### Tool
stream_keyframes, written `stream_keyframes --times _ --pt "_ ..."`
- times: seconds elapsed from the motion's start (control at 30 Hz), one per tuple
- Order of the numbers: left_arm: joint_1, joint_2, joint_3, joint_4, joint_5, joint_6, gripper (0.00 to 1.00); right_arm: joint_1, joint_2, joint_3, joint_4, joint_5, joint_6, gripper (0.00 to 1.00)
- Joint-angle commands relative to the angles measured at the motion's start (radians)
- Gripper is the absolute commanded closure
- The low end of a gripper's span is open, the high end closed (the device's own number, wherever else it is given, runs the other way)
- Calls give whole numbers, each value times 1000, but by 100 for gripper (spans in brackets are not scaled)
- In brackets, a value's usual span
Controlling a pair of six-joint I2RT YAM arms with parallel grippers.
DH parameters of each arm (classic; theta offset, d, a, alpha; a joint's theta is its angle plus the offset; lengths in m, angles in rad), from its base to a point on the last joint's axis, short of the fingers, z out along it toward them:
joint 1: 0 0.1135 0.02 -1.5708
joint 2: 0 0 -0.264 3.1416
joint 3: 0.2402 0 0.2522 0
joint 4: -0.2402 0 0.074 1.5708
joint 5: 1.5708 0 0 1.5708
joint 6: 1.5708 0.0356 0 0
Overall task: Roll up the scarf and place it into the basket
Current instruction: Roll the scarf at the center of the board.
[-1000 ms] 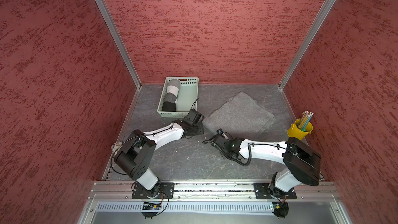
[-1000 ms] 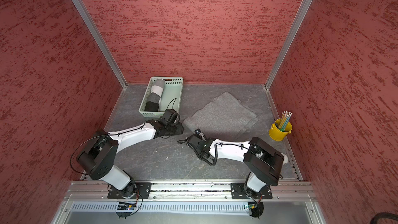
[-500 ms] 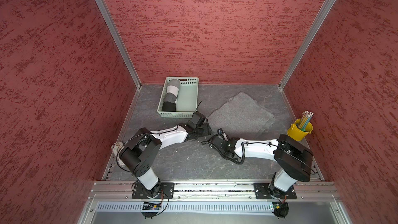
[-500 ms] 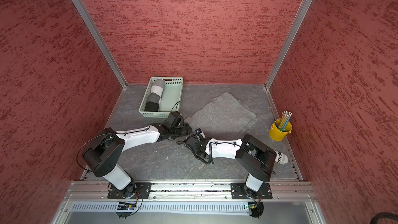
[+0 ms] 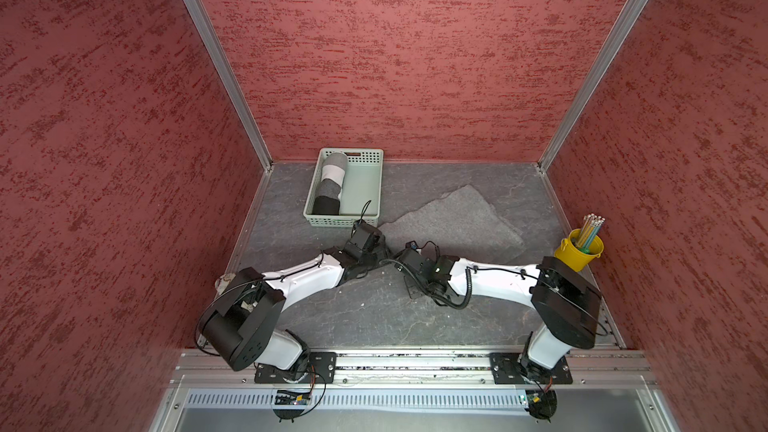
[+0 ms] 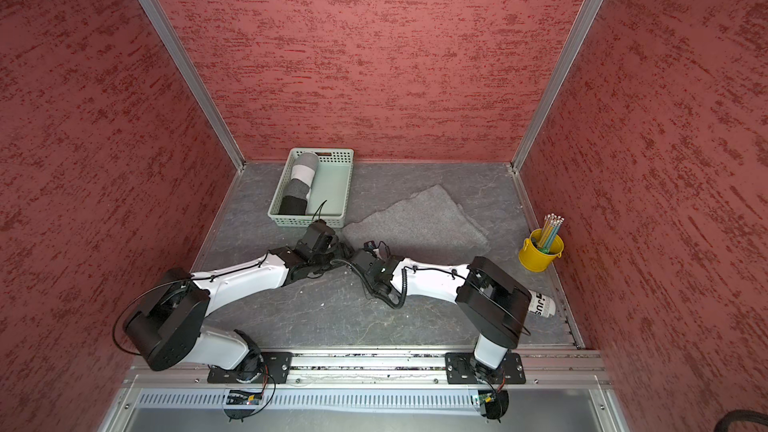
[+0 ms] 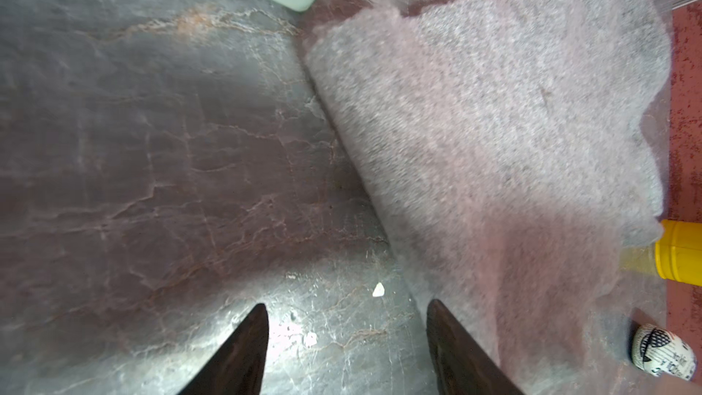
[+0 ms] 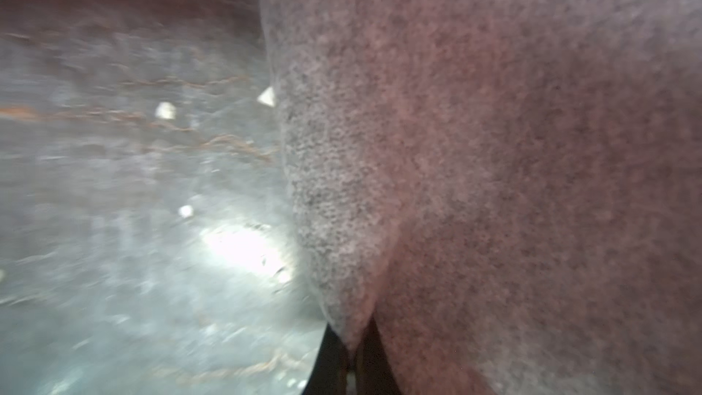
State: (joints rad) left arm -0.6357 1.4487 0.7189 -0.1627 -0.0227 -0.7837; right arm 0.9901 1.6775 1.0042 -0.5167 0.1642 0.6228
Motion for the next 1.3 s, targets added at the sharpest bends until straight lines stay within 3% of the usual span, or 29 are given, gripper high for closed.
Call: stream_keyframes --times 0.0,0.23,0.43,0.53,0.87,1.17,1.27 --pt "-20 -18 7 -7 -19 33 37 -71 -88 -46 54 -160 92 100" --pt "-80 20 58 29 -38 81 52 -278 -250 -230 249 -411 136 100" --pt "-116 83 111 91 -24 138 74 -404 -272 -302 298 -502 118 100" --pt "-125 125 146 108 -7 175 79 -444 -267 -331 343 -547 121 100" --pt "-114 297 308 131 11 297 82 -529 -229 -375 426 -650 121 100" --pt "-43 486 450 120 100 305 83 -545 -201 -366 387 -621 98 100" --pt "-33 535 502 84 127 301 83 -544 -216 -352 323 -563 75 87"
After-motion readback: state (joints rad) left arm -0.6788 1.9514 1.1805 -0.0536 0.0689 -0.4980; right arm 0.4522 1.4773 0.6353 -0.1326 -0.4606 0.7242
